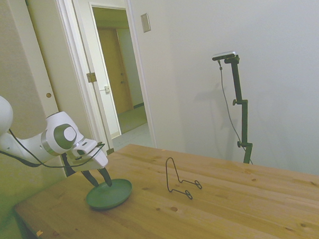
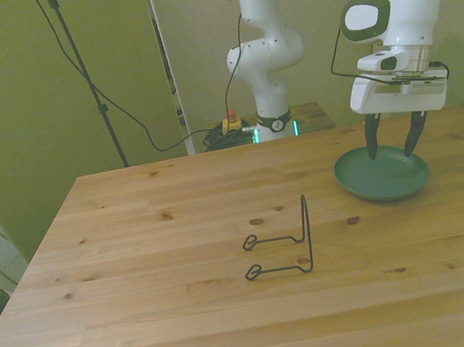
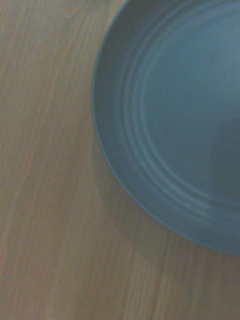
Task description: Load the plate
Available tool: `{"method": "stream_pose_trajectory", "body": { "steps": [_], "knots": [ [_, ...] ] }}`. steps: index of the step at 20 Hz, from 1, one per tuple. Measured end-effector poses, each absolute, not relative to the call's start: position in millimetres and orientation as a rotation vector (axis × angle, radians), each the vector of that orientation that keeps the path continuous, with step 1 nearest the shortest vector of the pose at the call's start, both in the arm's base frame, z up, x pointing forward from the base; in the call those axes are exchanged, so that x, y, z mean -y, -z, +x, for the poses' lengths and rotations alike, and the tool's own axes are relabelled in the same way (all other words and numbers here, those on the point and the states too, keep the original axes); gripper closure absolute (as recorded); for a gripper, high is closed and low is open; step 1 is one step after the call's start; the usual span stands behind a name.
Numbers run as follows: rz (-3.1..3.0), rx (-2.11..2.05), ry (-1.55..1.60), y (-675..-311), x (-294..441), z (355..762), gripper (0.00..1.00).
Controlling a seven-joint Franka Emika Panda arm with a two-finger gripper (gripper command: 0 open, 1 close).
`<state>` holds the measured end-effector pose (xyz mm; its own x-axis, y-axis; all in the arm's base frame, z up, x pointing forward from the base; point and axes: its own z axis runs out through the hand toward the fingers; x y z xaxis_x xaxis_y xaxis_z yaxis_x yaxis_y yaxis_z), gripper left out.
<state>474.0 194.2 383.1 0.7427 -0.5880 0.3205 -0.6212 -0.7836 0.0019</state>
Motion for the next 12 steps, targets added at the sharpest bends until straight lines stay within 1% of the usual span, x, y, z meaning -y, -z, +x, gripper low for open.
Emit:
{"method": "stream_pose_trajectory", "body": {
  "steps": [7,12],
  "knots": [
    [2.846,0.983,-0.477,-371.5,-204.2,474.2,0.0],
    [2.869,0.973,-0.509,-380.7,-220.7,474.1,0.0]
  ]
}}
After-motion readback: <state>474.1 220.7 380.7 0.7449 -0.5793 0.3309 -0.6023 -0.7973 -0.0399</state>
